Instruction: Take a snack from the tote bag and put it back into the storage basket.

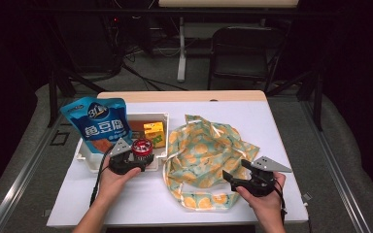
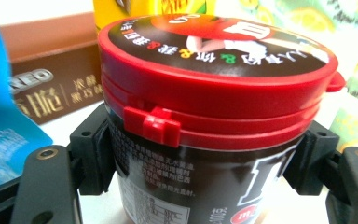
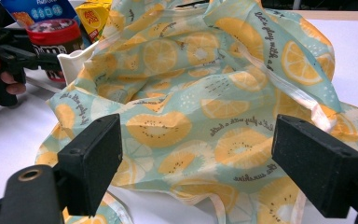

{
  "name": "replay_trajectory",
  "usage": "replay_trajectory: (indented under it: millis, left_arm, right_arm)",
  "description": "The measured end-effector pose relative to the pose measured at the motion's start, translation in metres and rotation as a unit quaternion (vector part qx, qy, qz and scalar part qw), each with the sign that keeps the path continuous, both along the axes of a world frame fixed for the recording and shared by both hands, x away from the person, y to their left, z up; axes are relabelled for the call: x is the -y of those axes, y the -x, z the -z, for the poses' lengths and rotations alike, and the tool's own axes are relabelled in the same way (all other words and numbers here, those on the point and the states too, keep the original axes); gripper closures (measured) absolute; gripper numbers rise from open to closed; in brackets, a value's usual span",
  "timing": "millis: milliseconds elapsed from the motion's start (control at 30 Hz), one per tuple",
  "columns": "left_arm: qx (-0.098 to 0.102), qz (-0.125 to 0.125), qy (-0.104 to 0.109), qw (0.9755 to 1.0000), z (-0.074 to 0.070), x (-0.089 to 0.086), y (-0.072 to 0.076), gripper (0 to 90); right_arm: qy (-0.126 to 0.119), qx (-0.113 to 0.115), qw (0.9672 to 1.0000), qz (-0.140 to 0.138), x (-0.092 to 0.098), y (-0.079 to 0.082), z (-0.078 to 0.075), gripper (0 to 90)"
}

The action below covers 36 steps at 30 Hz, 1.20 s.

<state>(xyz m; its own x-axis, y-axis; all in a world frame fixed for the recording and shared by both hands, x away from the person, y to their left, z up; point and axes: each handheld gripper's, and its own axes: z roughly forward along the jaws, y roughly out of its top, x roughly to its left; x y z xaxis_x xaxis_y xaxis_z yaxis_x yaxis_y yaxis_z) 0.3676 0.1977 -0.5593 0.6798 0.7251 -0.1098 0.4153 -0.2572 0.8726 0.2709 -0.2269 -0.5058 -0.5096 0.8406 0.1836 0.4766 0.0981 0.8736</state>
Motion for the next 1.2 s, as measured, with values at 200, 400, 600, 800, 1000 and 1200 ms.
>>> replay_trajectory:
  millis: [200, 400, 600, 800, 1000, 1200]
  left_arm:
    - [-0.022, 0.002, -0.006, 0.9997, 0.005, 0.001, -0.006, 25.4]
    - [-0.034, 0.007, -0.028, 0.9990, 0.005, 0.003, -0.008, 25.3]
    - [-0.050, -0.012, -0.029, 0.9983, 0.006, 0.001, -0.008, 24.7]
    - [-0.033, -0.020, -0.009, 0.9992, -0.002, -0.009, 0.003, 16.9]
    - [-0.007, -0.036, 0.022, 0.9991, -0.022, -0.029, 0.023, 17.8]
    - [0.004, -0.048, 0.058, 0.9972, -0.029, -0.052, 0.041, 53.1]
  right_arm:
    - [-0.001, 0.000, 1.0000, 0.005, 0.002, -0.001, 0.001, 16.4]
    - [-0.003, 0.000, 1.0000, 0.005, 0.002, -0.001, 0.001, 16.6]
    - [-0.003, -0.001, 1.0000, 0.005, 0.003, -0.001, 0.002, 16.9]
    - [-0.003, -0.004, 1.0000, 0.005, 0.003, -0.001, 0.004, 16.9]
    - [-0.004, -0.004, 1.0000, 0.006, 0.003, -0.002, 0.004, 16.9]
    - [-0.008, 0.001, 0.9999, 0.006, 0.003, -0.001, 0.003, 16.9]
